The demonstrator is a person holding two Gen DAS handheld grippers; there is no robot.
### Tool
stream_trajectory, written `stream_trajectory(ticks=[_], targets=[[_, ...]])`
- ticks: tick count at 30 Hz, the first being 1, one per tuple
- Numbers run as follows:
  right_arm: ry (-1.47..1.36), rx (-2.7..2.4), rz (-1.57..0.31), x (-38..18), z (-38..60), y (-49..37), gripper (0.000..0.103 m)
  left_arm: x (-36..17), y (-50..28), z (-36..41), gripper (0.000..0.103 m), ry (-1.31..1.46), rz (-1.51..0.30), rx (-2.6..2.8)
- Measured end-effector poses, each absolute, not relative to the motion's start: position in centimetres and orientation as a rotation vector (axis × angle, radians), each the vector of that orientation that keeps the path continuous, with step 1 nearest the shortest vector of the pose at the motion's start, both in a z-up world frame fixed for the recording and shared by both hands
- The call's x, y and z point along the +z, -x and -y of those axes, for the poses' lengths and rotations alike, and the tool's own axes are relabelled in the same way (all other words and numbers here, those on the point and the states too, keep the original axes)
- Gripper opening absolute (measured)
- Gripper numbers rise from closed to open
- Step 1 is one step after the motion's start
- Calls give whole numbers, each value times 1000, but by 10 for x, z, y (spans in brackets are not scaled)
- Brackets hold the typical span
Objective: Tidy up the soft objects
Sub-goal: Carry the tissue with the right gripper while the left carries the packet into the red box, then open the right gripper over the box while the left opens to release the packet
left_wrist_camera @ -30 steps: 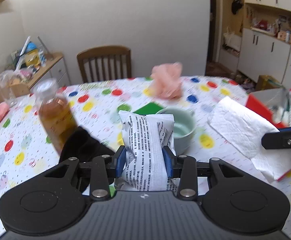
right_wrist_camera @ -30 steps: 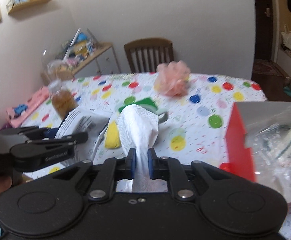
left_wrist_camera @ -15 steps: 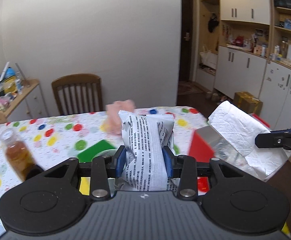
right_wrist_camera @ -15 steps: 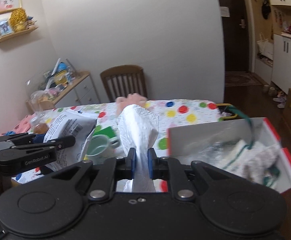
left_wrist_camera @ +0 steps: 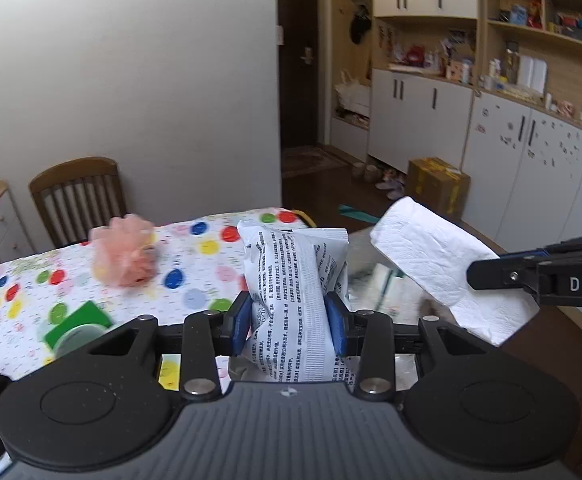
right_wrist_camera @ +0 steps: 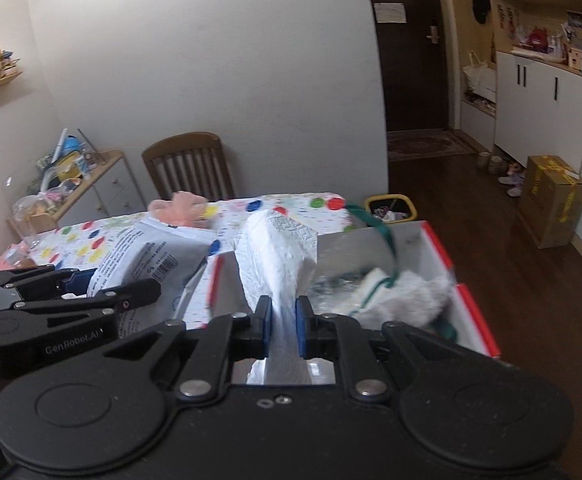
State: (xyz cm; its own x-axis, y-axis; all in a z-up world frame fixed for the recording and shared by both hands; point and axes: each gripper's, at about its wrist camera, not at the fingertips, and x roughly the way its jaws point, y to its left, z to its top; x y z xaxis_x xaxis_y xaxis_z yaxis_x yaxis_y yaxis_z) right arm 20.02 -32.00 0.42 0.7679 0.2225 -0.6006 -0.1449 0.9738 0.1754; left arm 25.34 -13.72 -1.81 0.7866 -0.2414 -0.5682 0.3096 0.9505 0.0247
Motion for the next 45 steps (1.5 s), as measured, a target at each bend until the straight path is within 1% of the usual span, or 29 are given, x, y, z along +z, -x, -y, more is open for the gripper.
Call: stream_trajectory(ticks=[6, 16, 23, 29, 34, 39, 45], targets=[[-139, 176, -696, -5, 351, -213, 11, -31, -270, 173, 39, -146, -643, -327], [-122, 143, -779, -29, 378, -256, 11, -65, -309, 206, 39, -173, -770, -308], [-88, 139, -829, -46, 378, -290, 11, -84, -338, 220, 39, -190, -828, -264], [-72, 151, -901, -61, 377, -318, 11, -101, -362, 224, 39, -176, -913, -265], [-63, 162, -938, -72, 376, -324, 12, -114, -375, 224, 39, -158, -990, -259], [-51, 168, -947, -73, 376, -325, 12, -120, -379, 227, 39, -175, -1026, -258], [-34, 175, -954, -70, 376, -326, 21, -120, -382, 230, 40, -173, -1046, -254]])
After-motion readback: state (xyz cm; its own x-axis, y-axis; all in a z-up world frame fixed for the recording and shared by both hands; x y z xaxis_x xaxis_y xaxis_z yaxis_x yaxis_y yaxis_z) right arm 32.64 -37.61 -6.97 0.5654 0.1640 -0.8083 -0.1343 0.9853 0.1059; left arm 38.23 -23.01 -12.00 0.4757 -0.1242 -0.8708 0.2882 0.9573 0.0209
